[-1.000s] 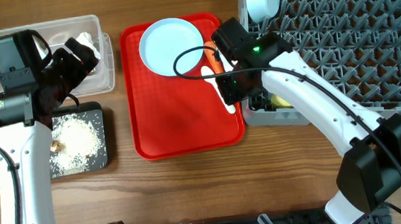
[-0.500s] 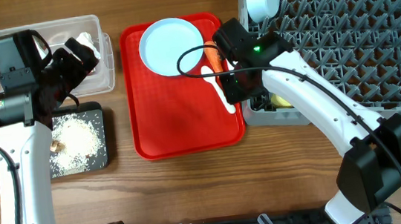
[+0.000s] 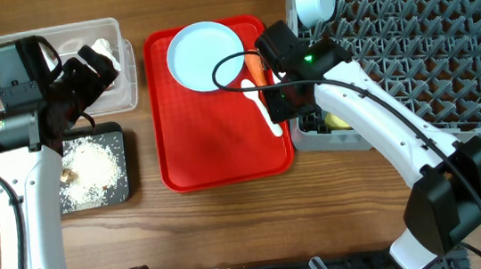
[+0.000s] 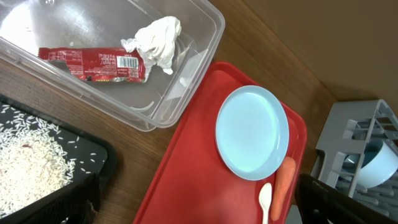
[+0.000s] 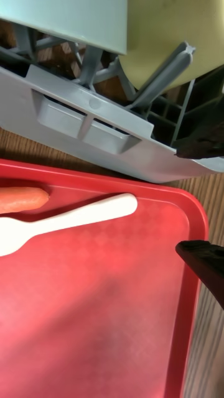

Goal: Sort waste into correct bins and load items into the dishwasher rack

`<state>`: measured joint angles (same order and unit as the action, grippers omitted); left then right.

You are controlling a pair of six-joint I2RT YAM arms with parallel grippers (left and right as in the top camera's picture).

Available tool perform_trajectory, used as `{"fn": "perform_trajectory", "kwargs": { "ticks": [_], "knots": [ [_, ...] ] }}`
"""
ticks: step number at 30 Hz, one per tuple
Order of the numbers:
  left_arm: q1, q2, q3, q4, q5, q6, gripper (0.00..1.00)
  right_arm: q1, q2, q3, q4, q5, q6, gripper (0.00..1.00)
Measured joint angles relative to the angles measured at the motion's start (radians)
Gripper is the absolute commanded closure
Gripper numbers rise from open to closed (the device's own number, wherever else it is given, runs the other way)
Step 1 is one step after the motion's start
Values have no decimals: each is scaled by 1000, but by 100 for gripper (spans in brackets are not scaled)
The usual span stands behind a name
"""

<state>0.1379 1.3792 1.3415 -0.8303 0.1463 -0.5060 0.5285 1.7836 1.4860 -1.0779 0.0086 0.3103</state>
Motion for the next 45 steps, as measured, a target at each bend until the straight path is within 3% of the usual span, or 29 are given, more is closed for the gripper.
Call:
{"fn": "perform_trajectory", "kwargs": {
  "ticks": [45],
  "knots": [
    [0, 0, 0, 0, 0, 0, 0, 1, 56, -1, -97, 116, 15, 53]
  ]
}}
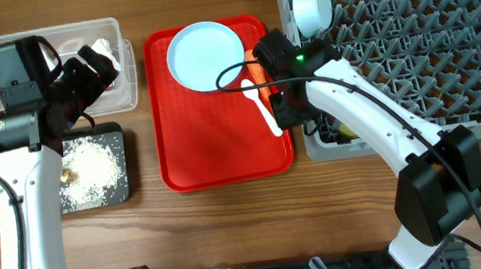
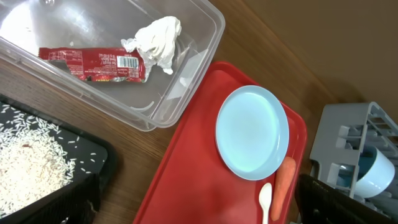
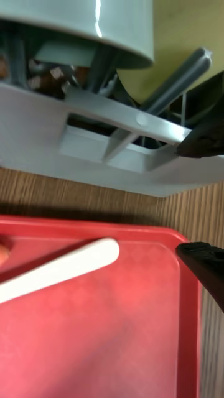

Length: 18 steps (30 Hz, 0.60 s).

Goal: Sort waste into correct bins and load items into the dishwasher rack

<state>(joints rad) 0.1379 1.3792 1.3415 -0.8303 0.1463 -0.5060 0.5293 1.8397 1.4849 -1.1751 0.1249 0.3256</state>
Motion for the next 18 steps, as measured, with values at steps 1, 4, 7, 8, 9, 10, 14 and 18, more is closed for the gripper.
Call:
{"fn": "perform_trajectory", "kwargs": {
  "ticks": [1, 4, 7, 8, 9, 10, 14, 18],
  "knots": [
    [0, 0, 0, 0, 0, 0, 0, 0, 0, 0, 0, 5, 0, 53],
    [0, 0, 0, 0, 0, 0, 0, 0, 0, 0, 2, 15, -2, 53],
    [0, 0, 0, 0, 0, 0, 0, -1, 0, 0, 19, 17, -13, 50],
    [0, 0, 0, 0, 0, 0, 0, -1, 0, 0, 29, 14, -18, 49],
    [0, 0, 0, 0, 0, 0, 0, -1, 1, 7, 31, 8, -25, 48],
    [0, 0, 0, 0, 0, 0, 0, -1, 3, 18, 32, 3, -32, 47],
    [0, 0, 0, 0, 0, 0, 0, -1, 8, 137, 55, -11, -43, 45],
    [0, 0, 0, 0, 0, 0, 0, -1, 8, 235, 103, -21, -62, 44]
  ]
}}
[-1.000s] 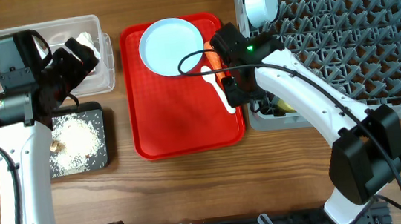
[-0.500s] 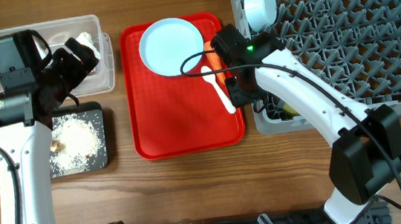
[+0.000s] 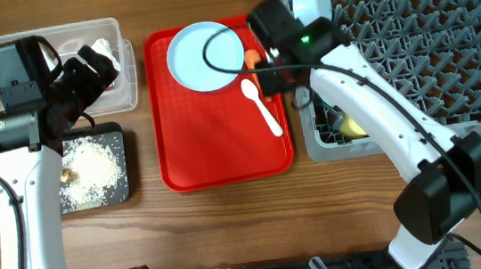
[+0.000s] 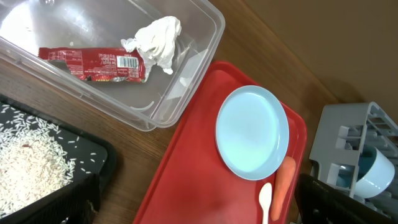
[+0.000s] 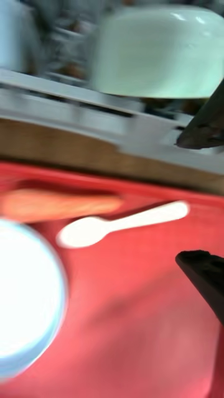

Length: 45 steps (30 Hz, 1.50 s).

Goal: Sort waste into correct bins and load items into the dishwasher rack
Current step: 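Move right gripper to the light-blue plate and grasp its edge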

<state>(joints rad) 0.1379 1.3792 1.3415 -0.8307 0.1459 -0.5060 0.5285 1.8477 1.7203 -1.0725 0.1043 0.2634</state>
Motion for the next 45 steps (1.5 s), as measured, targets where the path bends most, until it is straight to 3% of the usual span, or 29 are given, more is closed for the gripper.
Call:
{"fn": "perform_trajectory", "kwargs": {
  "ticks": [8, 16, 24, 38, 45],
  "knots": [
    [0, 0, 0, 0, 0, 0, 0, 0, 0, 119, 47, -26, -35, 41],
    [0, 0, 0, 0, 0, 0, 0, 0, 55, 122, 144, -37, -63, 44],
    [0, 0, 0, 0, 0, 0, 0, 0, 209, 122, 166, -36, -76, 39],
    [0, 0, 0, 0, 0, 0, 0, -2, 218, 122, 264, -62, -74, 36],
    [0, 0, 0, 0, 0, 0, 0, -2, 250, 122, 352, -126, 128, 36]
  ]
}}
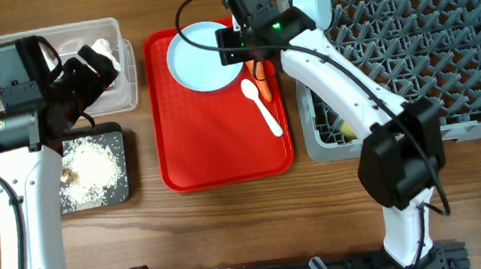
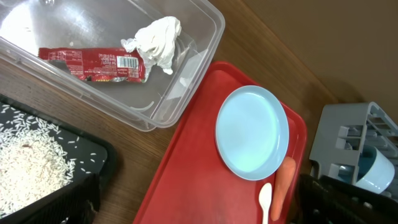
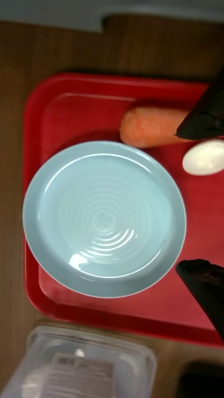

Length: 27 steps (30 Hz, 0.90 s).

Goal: Sort waste into correct bins and load items into the dishwasher rack
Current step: 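Move right gripper to the light-blue plate and grasp its edge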

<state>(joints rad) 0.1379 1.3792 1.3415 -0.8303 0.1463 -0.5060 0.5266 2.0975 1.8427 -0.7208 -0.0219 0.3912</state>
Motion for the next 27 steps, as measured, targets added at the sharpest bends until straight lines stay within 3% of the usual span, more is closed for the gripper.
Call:
{"fn": "perform_trajectory", "kwargs": {
  "ticks": [5, 9, 15, 27],
  "knots": [
    [0, 0, 0, 0, 0, 0, 0, 0, 126, 0, -10, -53, 196, 40],
    [0, 0, 0, 0, 0, 0, 0, 0, 153, 0, -18, -69, 265, 43],
    [0, 0, 0, 0, 0, 0, 0, 0, 189, 0, 7, -79, 316, 48],
    [0, 0, 0, 0, 0, 0, 0, 1, 215, 0, 63, -84, 346, 68]
  ]
}}
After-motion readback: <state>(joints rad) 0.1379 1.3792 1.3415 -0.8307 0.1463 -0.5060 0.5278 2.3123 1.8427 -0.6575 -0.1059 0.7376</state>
